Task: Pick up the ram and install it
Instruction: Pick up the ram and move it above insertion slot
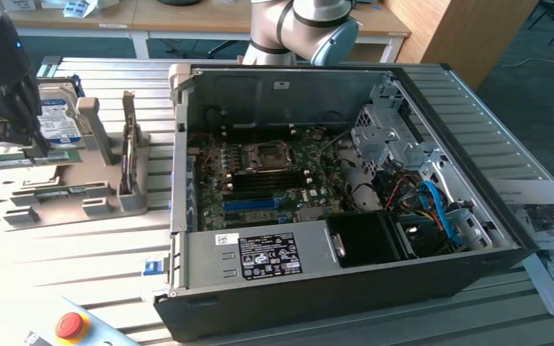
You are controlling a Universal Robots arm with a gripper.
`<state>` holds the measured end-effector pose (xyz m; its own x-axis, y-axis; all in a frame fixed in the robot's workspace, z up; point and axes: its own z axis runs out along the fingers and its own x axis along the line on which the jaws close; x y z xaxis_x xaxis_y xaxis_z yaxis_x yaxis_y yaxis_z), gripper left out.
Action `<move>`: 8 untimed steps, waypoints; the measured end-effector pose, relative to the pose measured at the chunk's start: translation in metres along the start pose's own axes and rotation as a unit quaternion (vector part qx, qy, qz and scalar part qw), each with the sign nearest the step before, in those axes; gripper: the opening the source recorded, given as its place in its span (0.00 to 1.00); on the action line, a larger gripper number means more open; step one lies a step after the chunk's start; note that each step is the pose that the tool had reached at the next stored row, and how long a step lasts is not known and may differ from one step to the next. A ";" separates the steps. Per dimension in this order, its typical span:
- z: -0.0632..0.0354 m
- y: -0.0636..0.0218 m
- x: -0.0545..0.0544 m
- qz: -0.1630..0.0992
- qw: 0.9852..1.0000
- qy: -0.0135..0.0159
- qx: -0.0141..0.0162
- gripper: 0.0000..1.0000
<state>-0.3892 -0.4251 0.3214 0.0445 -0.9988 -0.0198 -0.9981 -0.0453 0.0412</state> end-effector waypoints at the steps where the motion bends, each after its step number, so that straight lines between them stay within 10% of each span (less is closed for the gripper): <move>1: -0.0019 0.0001 0.000 0.000 1.000 0.000 0.000 0.12; 8: -0.0153 0.0005 0.000 0.000 1.000 0.000 0.000 0.12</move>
<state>-0.3891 -0.4251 0.3367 0.0445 -0.9988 -0.0197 -0.9981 -0.0453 0.0413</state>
